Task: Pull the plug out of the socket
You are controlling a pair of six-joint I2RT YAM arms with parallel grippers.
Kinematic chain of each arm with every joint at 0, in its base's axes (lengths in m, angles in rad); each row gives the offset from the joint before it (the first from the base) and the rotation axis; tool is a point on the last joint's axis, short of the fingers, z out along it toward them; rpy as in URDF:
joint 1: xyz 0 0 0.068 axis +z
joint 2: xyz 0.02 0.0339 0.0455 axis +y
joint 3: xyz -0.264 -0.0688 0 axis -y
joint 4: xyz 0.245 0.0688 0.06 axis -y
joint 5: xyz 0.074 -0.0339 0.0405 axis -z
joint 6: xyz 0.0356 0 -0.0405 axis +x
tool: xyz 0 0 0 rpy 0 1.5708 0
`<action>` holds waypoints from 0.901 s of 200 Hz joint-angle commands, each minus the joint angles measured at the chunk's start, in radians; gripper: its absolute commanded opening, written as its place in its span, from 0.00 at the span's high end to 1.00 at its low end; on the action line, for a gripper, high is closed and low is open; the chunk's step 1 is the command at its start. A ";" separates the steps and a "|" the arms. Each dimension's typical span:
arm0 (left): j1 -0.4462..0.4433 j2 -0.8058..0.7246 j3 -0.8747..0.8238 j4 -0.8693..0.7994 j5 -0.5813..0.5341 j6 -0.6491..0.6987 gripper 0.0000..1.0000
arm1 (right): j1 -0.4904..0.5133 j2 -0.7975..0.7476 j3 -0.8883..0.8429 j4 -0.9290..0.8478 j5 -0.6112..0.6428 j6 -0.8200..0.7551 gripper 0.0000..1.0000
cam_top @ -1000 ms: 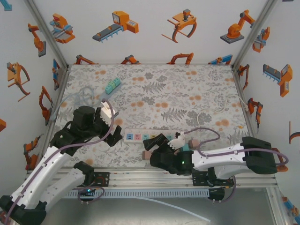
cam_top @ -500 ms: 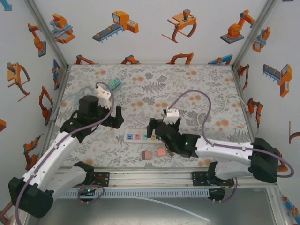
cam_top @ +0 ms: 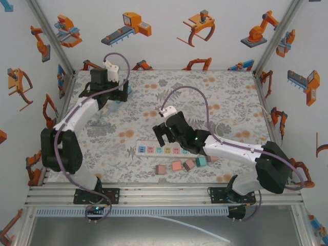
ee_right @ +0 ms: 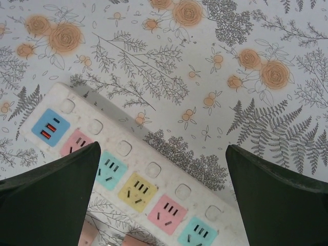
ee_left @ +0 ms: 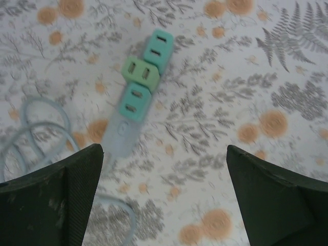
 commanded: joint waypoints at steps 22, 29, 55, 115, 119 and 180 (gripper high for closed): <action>0.026 0.284 0.271 -0.054 0.074 0.208 0.02 | -0.004 -0.167 -0.047 -0.037 -0.052 0.015 0.00; 0.028 0.332 0.312 -0.075 0.074 0.228 0.02 | -0.004 -0.199 -0.070 -0.035 -0.049 0.030 0.00; 0.030 0.487 0.493 -0.237 0.096 0.248 0.02 | -0.004 -0.294 -0.119 -0.071 -0.025 0.061 0.01; 0.037 0.684 0.687 -0.424 0.117 0.273 0.21 | -0.004 -0.316 -0.052 -0.223 -0.016 0.090 0.01; 0.037 0.692 0.696 -0.433 0.117 0.277 0.23 | -0.005 -0.316 -0.049 -0.226 -0.012 0.091 0.01; 0.016 0.702 0.699 -0.455 0.140 0.348 0.61 | -0.004 -0.334 -0.046 -0.205 -0.006 0.121 0.01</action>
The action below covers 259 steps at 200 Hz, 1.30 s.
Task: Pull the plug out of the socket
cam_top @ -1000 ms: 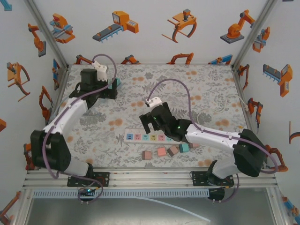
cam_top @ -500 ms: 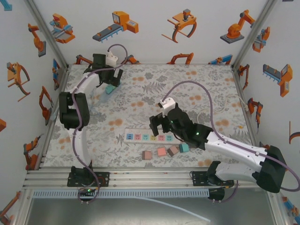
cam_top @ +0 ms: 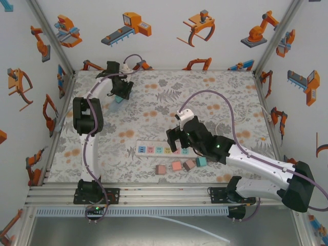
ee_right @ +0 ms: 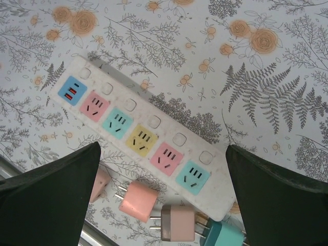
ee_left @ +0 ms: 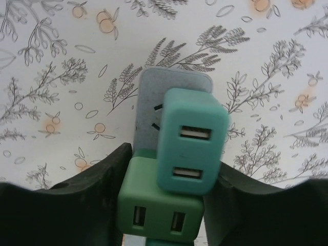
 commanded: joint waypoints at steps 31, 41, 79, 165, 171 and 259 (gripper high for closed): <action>-0.048 -0.014 0.009 -0.118 0.090 0.137 0.69 | -0.004 -0.051 0.033 -0.008 0.037 0.025 0.01; -0.062 -0.025 0.010 -0.137 0.124 0.160 0.71 | -0.004 -0.066 0.027 -0.008 0.051 0.027 0.01; -0.163 -0.086 -0.020 -0.180 0.244 0.288 0.72 | -0.004 -0.129 -0.007 0.001 0.105 0.033 0.01; -0.518 -0.191 -0.193 -0.094 0.277 0.457 0.68 | -0.004 -0.286 -0.073 -0.044 0.195 0.065 0.02; -0.533 -0.188 -0.196 -0.090 0.273 0.451 0.68 | -0.004 -0.297 -0.075 -0.052 0.197 0.068 0.02; -0.575 -0.225 -0.389 0.170 0.192 0.300 0.42 | -0.004 -0.313 -0.081 -0.067 0.230 0.070 0.02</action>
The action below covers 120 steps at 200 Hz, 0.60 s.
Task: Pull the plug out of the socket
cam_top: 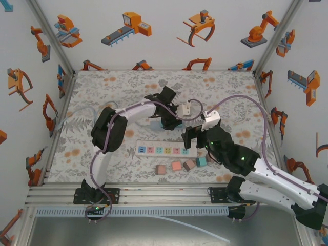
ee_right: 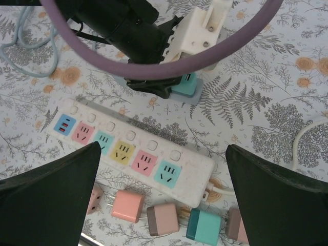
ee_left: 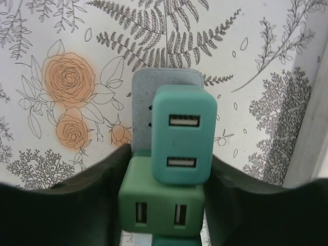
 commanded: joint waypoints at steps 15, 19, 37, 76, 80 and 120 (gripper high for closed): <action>0.003 -0.046 -0.045 0.083 -0.028 -0.058 0.40 | -0.004 0.018 0.015 0.001 0.031 -0.021 0.01; 0.003 -0.057 -0.051 0.090 -0.025 -0.060 0.40 | -0.005 0.018 0.018 0.004 0.032 -0.028 0.01; 0.005 -0.116 -0.086 0.134 0.003 -0.081 0.35 | -0.004 0.014 0.024 0.039 -0.010 -0.110 0.01; 0.007 -0.291 -0.169 0.207 0.045 -0.176 0.28 | -0.009 0.029 0.039 0.131 -0.005 -0.360 0.01; 0.007 -0.314 -0.186 0.225 0.045 -0.196 0.28 | -0.014 0.033 0.045 0.137 -0.012 -0.386 0.00; 0.050 -0.498 -0.308 0.363 -0.088 -0.488 0.28 | -0.149 0.108 0.118 0.170 -0.191 -0.586 0.01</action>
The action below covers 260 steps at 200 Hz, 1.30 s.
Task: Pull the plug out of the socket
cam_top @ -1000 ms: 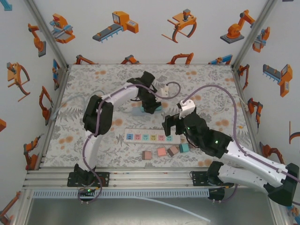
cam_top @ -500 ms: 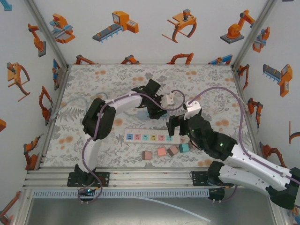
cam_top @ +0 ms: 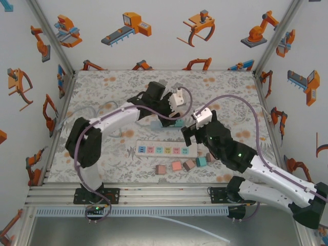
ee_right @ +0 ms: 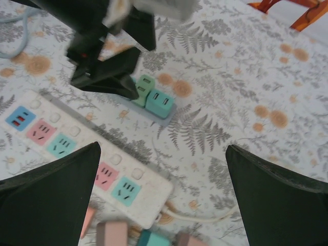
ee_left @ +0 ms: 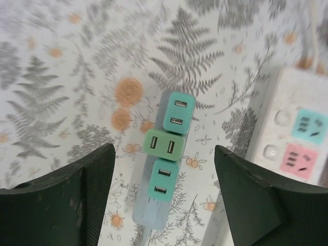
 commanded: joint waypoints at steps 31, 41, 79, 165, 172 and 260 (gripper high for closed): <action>0.099 -0.207 -0.125 0.176 -0.192 -0.610 0.27 | -0.188 0.152 0.111 0.081 -0.333 -0.410 0.01; 0.120 -0.236 -0.143 0.166 -0.216 -0.710 0.26 | -0.223 0.198 0.135 0.076 -0.376 -0.452 0.01; 0.145 -0.296 -0.204 0.082 -0.320 -0.862 0.25 | -0.343 0.370 0.209 0.065 -0.641 -0.609 0.10; 0.187 -0.153 -0.209 0.066 -0.145 -0.981 0.29 | -0.430 0.733 0.361 -0.130 -1.006 -0.979 0.20; 0.188 -0.135 -0.205 0.072 -0.140 -0.991 0.29 | -0.438 0.758 0.368 -0.130 -1.013 -0.984 0.20; 0.192 0.018 -0.169 0.040 -0.071 -0.981 0.42 | -0.458 0.949 0.438 -0.177 -1.070 -1.038 0.45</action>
